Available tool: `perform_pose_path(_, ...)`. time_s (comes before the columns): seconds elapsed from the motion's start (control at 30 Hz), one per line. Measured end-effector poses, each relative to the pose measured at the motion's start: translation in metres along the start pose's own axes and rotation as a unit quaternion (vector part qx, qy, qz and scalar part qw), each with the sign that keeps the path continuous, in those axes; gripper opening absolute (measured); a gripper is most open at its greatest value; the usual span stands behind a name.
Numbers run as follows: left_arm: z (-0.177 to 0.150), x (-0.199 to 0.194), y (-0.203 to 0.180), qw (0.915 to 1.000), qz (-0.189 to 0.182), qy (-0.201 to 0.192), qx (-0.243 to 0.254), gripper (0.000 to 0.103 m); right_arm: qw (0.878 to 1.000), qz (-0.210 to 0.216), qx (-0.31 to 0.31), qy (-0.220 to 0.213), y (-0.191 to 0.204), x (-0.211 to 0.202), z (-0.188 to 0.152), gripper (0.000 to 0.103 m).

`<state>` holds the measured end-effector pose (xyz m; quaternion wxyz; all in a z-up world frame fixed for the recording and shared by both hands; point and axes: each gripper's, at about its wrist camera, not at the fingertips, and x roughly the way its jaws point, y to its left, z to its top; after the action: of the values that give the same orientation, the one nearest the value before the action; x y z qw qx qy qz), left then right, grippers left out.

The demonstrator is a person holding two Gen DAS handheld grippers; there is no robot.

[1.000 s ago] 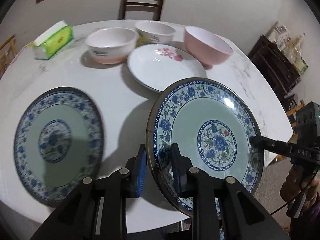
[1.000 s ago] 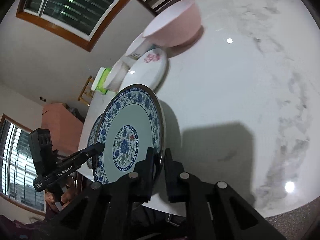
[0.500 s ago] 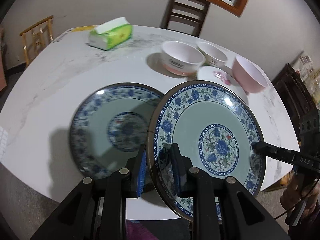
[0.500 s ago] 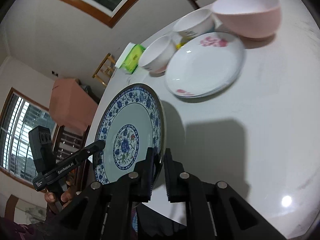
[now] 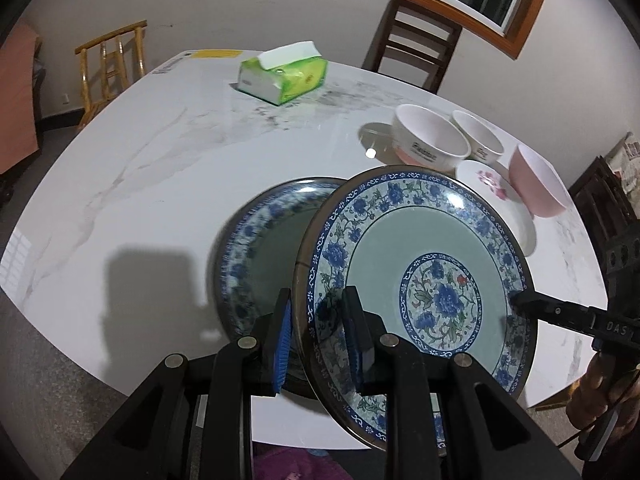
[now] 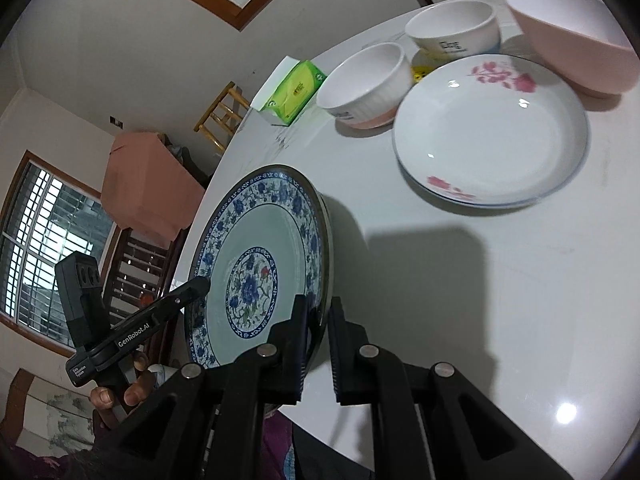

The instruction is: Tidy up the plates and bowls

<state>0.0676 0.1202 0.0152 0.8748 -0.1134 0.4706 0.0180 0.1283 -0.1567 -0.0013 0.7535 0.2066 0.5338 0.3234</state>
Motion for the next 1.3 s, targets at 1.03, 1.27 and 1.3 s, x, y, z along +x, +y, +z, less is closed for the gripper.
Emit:
perform_pose_path(1.03,0.014,0.028,0.035,0.999,0.04,-0.016,-0.006,0.013,0.998,-0.042,-0.033,0.032,0.028,0.051,0.017,0.01)
perform_pose_path(1.27,0.014,0.027,0.026,0.9993,0.03,-0.022,0.005,0.013,0.998,-0.045,-0.041,0.028,0.027,0.053,0.017,0.011)
perform_pose_path(1.3,0.014,0.027,0.026,0.9993,0.029,-0.022,0.005,0.013,0.997,-0.054,-0.051,0.027,0.029,0.054,0.016,0.012)
